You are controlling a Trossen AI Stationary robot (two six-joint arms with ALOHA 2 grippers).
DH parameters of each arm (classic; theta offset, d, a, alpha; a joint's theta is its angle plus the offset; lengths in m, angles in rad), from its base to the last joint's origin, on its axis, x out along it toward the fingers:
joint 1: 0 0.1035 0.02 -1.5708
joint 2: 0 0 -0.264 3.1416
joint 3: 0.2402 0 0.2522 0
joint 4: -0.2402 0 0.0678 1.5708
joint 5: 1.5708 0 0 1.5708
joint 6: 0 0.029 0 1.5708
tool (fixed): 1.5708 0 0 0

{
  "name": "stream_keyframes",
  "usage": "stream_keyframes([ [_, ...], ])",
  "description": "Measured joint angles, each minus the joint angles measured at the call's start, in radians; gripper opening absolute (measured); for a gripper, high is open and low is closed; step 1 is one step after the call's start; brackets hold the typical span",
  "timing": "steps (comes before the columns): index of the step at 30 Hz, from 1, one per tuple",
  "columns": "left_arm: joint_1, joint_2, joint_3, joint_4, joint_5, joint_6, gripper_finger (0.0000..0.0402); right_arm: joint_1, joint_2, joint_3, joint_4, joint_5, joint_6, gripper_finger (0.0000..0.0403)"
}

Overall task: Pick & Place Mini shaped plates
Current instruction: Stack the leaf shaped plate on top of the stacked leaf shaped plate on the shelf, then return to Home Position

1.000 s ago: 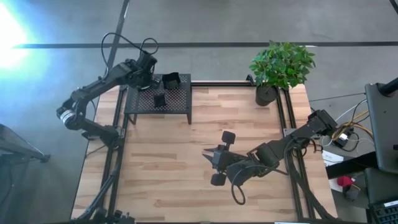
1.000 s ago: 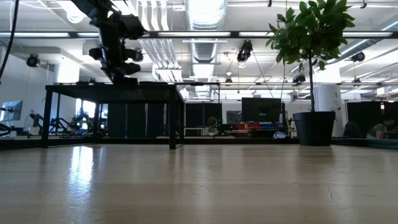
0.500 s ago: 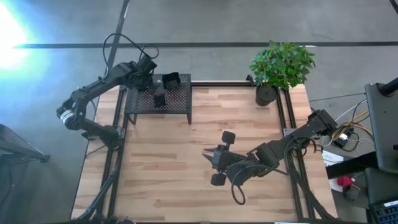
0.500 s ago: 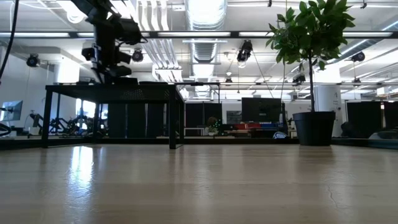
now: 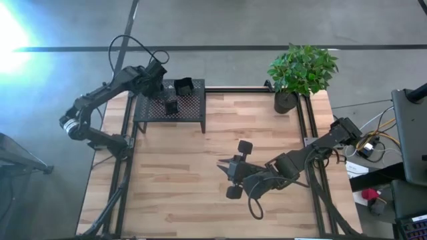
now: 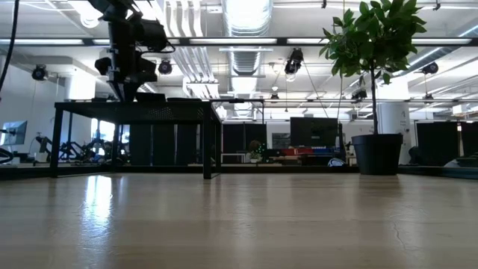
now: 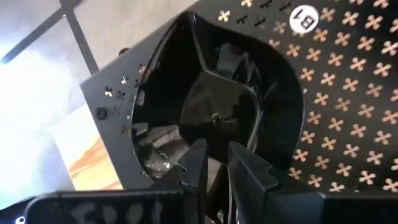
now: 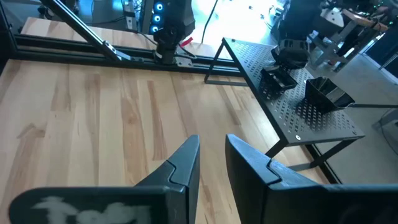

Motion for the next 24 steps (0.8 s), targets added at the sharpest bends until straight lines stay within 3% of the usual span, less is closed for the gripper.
stream_keyframes([
  [6,-0.001,-0.013,0.045,0.001,0.000,0.000,0.0060,0.000,0.000,0.000,-0.001,0.000,-0.015,0.0072],
  [12,-0.070,-0.113,0.096,0.011,-0.036,0.020,0.0056,0.000,-0.008,0.000,-0.001,0.000,-0.023,0.0072],
  [19,-0.264,-0.321,0.062,0.081,-0.040,0.033,0.0006,0.004,-0.063,0.000,-0.031,-0.007,-0.048,0.0042],
  [24,-0.458,-0.445,0.014,0.109,-0.040,0.021,0.0001,0.005,-0.115,0.000,-0.086,-0.072,-0.045,0.0010],
])
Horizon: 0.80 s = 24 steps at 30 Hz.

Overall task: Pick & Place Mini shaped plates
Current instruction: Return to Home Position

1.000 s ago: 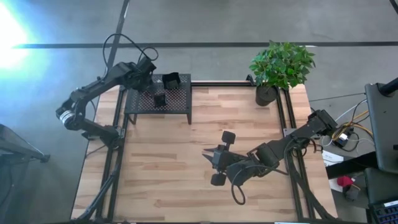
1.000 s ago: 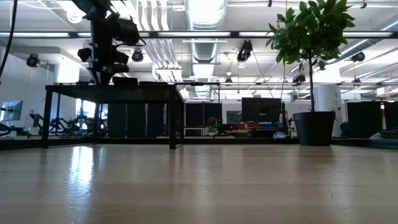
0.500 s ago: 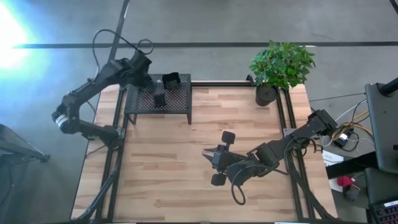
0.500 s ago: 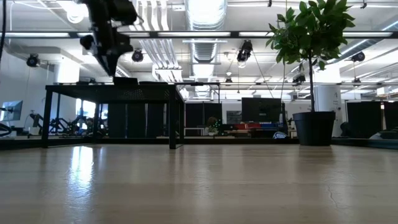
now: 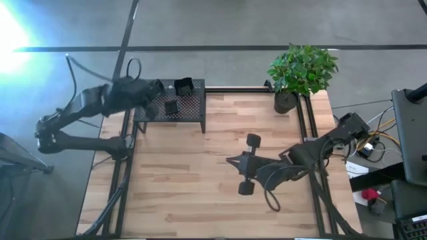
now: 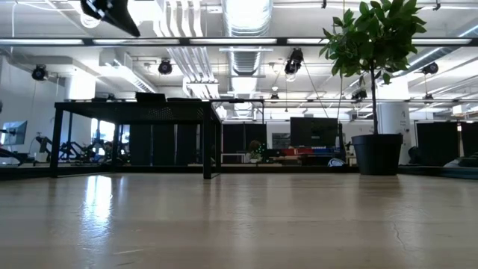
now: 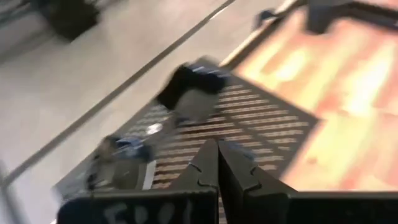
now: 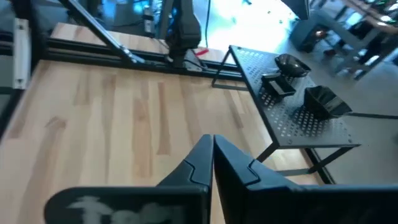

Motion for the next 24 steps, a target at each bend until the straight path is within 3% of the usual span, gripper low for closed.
stream_keyframes([
  [12,-0.402,-0.175,-0.199,0.263,-0.006,0.086,0.0000,0.024,-0.160,-0.069,-0.011,-0.169,-0.022,0.0008],
  [18,-0.495,-0.226,-0.286,0.379,-0.004,0.193,0.0000,0.049,-0.283,-0.179,0.045,-0.191,-0.017,0.0008],
  [24,-0.521,-0.312,-0.356,0.458,0.030,0.223,0.0000,0.056,-0.424,-0.342,0.166,-0.228,-0.022,0.0008],
])
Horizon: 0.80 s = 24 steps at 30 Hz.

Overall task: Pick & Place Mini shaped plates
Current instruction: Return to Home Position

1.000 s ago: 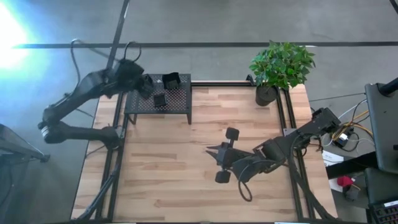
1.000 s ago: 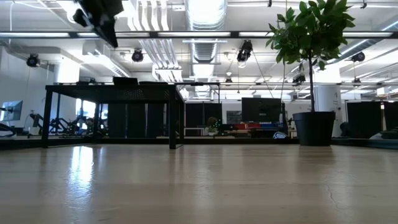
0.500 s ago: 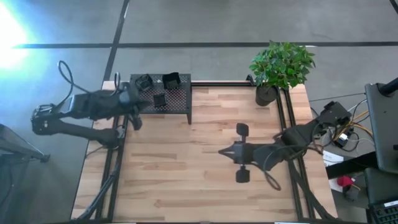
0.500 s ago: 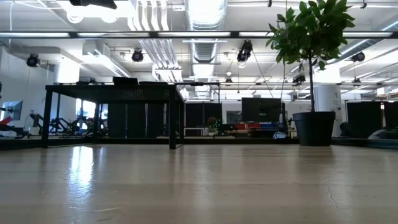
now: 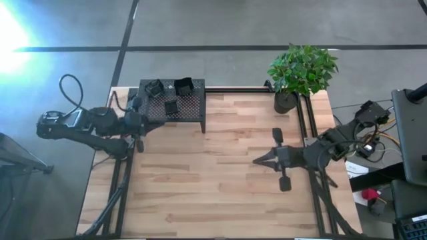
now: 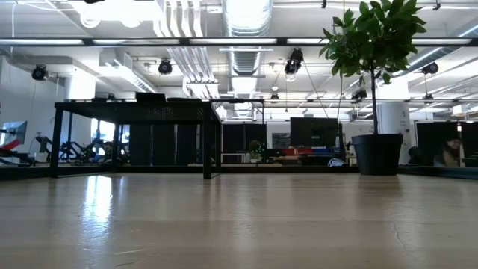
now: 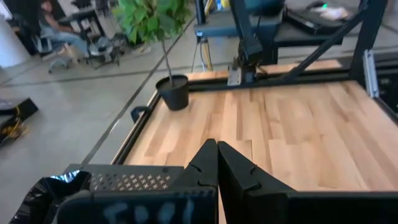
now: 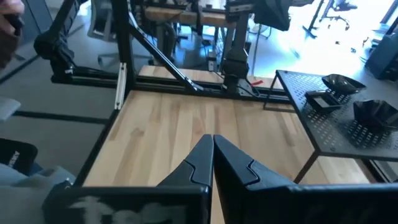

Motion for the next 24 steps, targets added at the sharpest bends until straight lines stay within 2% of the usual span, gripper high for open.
stream_keyframes([
  [12,-0.002,-0.208,-0.123,0.079,0.078,0.030,0.0000,0.002,-0.279,-0.309,0.210,-0.048,-0.008,0.0008],
  [24,-0.001,-0.406,-0.206,0.081,0.094,0.050,0.0000,0.002,-0.510,-0.539,0.337,-0.048,-0.030,0.0008],
])
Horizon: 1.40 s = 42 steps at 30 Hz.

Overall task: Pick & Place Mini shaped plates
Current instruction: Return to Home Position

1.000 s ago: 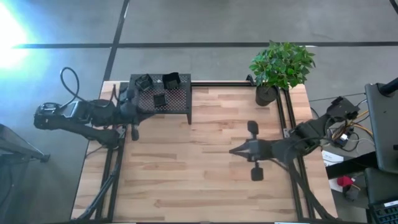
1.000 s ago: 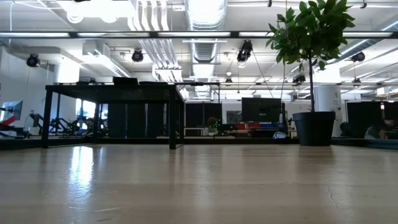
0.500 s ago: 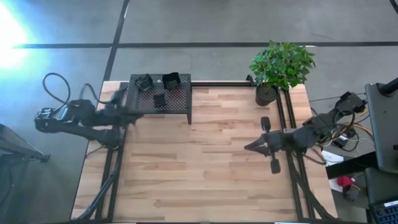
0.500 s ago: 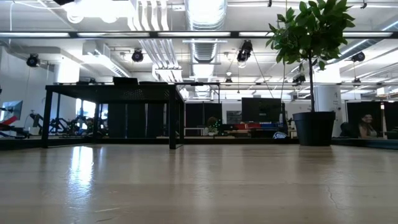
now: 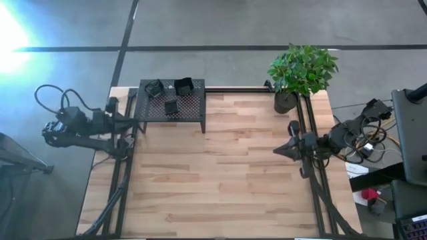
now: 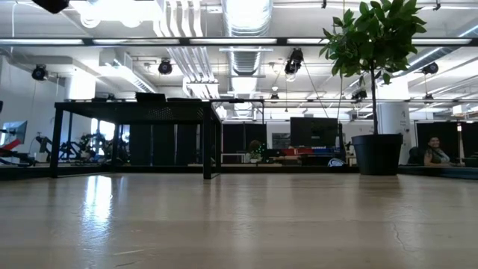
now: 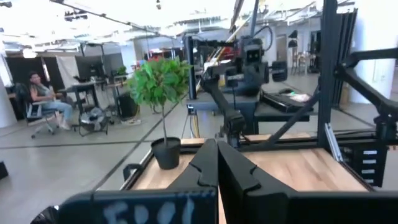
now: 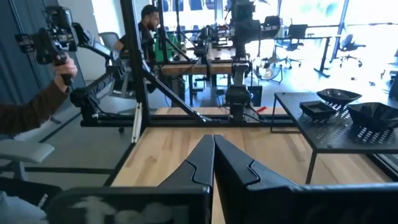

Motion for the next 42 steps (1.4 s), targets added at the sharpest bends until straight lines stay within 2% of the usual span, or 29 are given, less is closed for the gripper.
stream_keyframes([
  [12,0.000,-0.171,-0.068,-0.008,0.015,0.011,0.0000,0.000,-0.174,-0.136,0.038,0.000,-0.017,0.0008],
  [38,0.000,-0.172,-0.064,-0.002,0.033,0.031,0.0000,0.000,-0.644,-0.368,0.048,0.000,-0.086,0.0008],
  [42,0.000,-0.172,-0.064,-0.003,0.035,0.031,0.0000,-0.002,-0.651,-0.388,0.045,-0.009,-0.084,0.0008],
])
